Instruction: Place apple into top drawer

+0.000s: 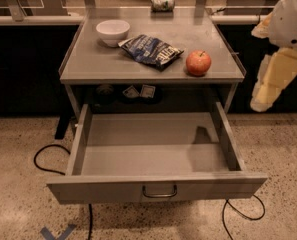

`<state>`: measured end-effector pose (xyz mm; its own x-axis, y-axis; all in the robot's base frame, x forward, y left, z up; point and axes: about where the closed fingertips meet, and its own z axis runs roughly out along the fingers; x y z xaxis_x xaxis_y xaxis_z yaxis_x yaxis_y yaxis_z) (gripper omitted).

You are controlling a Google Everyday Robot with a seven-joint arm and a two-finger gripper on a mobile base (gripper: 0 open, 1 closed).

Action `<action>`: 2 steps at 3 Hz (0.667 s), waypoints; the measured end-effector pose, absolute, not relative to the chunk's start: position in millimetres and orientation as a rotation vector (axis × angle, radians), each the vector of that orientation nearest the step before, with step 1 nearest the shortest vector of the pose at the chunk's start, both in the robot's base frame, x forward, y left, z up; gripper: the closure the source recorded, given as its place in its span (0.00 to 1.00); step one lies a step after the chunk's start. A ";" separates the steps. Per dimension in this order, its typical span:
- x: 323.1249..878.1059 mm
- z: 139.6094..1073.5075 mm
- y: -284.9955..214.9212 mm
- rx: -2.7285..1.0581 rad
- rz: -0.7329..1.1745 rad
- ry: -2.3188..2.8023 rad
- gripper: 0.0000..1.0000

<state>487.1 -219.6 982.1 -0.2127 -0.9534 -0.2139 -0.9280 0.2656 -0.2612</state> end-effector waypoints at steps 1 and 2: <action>543.4 986.7 -227.2 -1.703 -0.120 2.247 0.00; 559.9 1013.0 -226.7 -1.652 -0.157 2.194 0.00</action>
Offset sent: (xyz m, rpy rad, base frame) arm 0.0497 -0.0070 0.0029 -0.0115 0.0119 -0.0235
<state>559.9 -226.7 1013.0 -0.2302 -0.9437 -0.2377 -0.9001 0.2993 -0.3166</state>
